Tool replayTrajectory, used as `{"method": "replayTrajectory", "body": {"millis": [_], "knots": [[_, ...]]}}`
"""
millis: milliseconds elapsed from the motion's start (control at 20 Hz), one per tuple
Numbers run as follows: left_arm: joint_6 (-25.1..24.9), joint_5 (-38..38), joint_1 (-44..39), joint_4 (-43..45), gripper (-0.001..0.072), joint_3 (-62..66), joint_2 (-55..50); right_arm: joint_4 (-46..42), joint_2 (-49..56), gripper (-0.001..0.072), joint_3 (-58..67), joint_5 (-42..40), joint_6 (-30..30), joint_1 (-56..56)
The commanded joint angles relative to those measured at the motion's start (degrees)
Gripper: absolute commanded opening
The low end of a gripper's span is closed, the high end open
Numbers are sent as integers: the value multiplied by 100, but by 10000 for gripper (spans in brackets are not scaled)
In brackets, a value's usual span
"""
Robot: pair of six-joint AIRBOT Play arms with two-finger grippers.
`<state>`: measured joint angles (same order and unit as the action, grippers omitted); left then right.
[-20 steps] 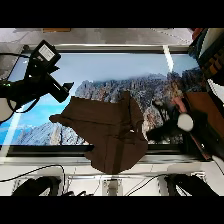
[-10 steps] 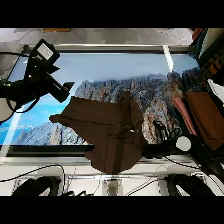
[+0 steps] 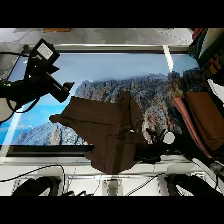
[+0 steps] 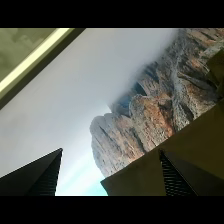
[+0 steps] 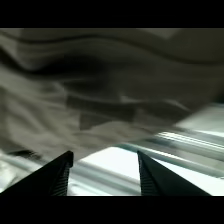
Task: Fold the clothes and pants, and hang the long-sleeved shirts on hangers.
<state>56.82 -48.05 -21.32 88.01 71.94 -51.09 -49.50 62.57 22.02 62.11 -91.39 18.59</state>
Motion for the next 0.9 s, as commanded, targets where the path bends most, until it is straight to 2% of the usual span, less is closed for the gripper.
{"method": "replayTrajectory", "body": {"millis": [0,50,100,150,250,300,350,400,500,550,600,750,850], "knots": [[0,0,0,2,684,4,4,925,393,352,-11,-627,741,2],[0,0,0,2,684,4,4,962,387,222,-4,-796,763,0],[0,0,0,2,684,4,4,968,385,43,13,-929,778,0],[0,0,0,2,684,4,4,960,385,13,68,-966,859,0],[24,2,0,-20,680,4,-2,796,363,12,365,-938,1202,-4],[199,17,0,-17,575,4,-26,540,350,12,625,-942,1202,-4],[420,17,7,26,346,4,-63,232,334,12,918,-940,1169,-4],[525,17,39,46,161,4,-116,-188,326,11,1272,-918,964,-4],[782,-2,190,48,117,4,-258,-1241,328,11,1991,-837,334,-13],[957,-37,345,48,47,4,-334,-1740,328,10,2343,-656,-11,-103],[1182,-136,592,48,22,4,-422,-2031,328,10,2656,-400,-125,-289],[1779,-855,1526,11,22,4,-717,-2411,328,9,3445,671,31,-1272],[1797,-1460,2114,-144,22,2,-920,-2457,328,10,3683,1506,717,-1982]]}}
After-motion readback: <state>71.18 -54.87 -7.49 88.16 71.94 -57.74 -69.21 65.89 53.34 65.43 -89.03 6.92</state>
